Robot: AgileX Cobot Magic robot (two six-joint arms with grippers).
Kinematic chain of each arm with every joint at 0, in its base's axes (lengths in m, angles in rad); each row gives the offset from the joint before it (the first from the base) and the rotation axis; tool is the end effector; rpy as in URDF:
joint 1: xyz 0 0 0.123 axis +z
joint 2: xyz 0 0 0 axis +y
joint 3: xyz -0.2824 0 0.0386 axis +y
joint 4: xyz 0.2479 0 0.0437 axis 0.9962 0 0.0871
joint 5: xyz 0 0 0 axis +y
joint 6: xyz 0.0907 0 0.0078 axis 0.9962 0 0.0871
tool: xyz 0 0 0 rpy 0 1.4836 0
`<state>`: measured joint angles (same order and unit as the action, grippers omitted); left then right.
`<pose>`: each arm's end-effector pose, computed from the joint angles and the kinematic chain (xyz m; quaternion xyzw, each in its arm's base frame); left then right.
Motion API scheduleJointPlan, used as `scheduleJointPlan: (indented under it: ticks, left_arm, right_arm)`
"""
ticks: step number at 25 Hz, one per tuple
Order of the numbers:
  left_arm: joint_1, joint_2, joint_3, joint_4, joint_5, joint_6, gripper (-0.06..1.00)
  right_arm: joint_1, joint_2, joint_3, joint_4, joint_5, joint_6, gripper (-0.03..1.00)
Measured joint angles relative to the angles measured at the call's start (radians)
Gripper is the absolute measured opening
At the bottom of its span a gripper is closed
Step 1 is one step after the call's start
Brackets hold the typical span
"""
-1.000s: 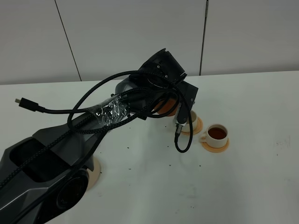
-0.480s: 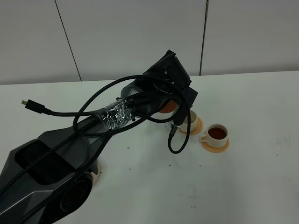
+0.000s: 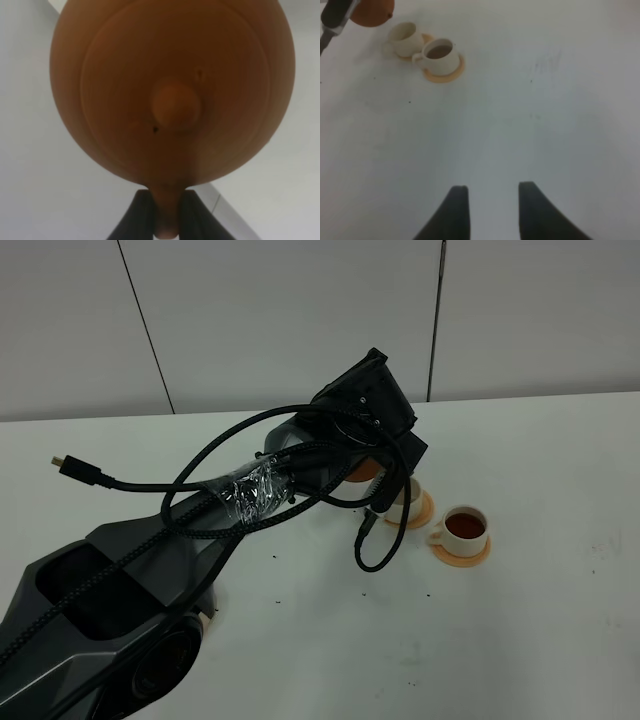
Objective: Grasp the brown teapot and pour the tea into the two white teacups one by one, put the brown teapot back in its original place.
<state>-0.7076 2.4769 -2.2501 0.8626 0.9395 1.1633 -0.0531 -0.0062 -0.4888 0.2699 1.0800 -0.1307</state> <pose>0.4496 -0.3111 0.1988 0.8024 0.3964 0.4273 0.1279 -0.0058 0.0218 0.2749 -0.0392 0.8508 0.0874 0.5167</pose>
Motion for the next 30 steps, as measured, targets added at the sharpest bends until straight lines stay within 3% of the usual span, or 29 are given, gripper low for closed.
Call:
scheduleJointPlan:
  ticks: [17, 30]
  left_arm:
    - [-0.039, 0.033, 0.000, 0.128, -0.005, 0.007, 0.17]
    - [-0.042, 0.033, 0.000, 0.162, -0.006, 0.007, 0.17]
  right_arm:
    - [0.000, 0.000, 0.000, 0.000, 0.000, 0.000, 0.24]
    - [0.000, 0.000, 0.000, 0.000, 0.000, 0.000, 0.24]
